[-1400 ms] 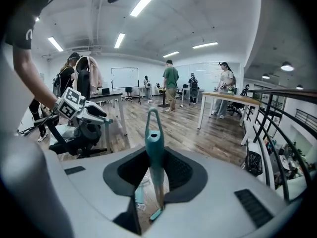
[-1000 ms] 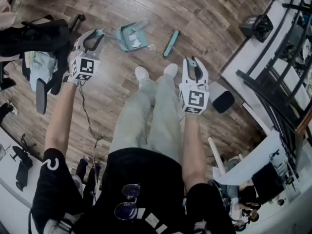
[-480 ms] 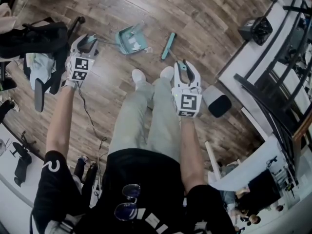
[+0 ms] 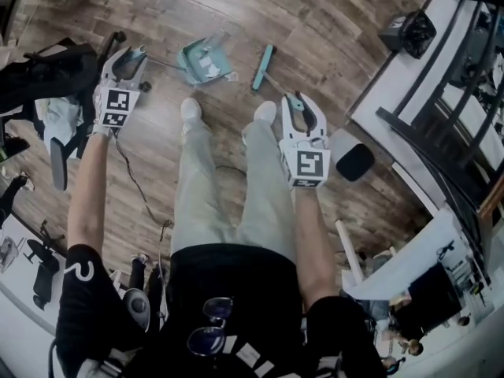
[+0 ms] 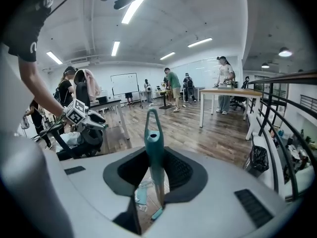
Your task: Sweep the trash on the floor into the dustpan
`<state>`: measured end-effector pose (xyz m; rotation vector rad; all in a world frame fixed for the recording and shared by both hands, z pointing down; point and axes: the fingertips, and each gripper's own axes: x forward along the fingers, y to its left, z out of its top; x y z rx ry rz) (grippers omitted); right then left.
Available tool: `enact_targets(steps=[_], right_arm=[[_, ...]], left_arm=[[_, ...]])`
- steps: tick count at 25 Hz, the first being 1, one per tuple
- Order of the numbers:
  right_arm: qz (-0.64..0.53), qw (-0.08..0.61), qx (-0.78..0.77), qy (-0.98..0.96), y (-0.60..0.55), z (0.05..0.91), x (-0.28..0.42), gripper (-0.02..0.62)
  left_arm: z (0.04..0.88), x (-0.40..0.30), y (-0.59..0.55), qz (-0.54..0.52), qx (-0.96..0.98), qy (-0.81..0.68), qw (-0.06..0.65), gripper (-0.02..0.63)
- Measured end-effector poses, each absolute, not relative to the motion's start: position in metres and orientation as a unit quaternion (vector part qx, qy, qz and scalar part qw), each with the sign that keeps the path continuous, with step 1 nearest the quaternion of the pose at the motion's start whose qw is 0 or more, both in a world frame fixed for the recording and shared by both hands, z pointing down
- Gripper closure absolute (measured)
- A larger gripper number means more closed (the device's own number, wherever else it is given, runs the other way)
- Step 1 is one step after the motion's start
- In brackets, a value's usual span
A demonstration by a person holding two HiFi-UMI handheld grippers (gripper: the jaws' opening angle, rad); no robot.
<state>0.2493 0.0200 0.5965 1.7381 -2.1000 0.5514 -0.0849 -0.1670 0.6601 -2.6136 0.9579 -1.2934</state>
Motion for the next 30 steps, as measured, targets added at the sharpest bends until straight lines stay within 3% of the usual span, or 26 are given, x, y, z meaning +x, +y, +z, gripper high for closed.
enact_targets(steps=[17, 22, 25, 30], right_arm=[[0.212, 0.222, 0.766, -0.565, 0.071, 0.59, 0.144, 0.509], [0.229, 0.217, 0.777, -0.544, 0.072, 0.598, 0.117, 0.509], [0.247, 0.185, 0.778, -0.548, 0.06, 0.612, 0.095, 0.506], [0.285, 0.073, 0.804, -0.516, 0.034, 0.628, 0.075, 0.488]], left_arm=[[0.651, -0.051, -0.225, -0.354, -0.921, 0.035, 0.161, 0.436], [0.647, -0.055, -0.234, -0.351, -0.922, 0.018, 0.164, 0.439], [0.647, -0.059, -0.228, -0.344, -0.926, 0.035, 0.153, 0.442], [0.649, -0.058, -0.219, -0.346, -0.924, 0.06, 0.152, 0.442]])
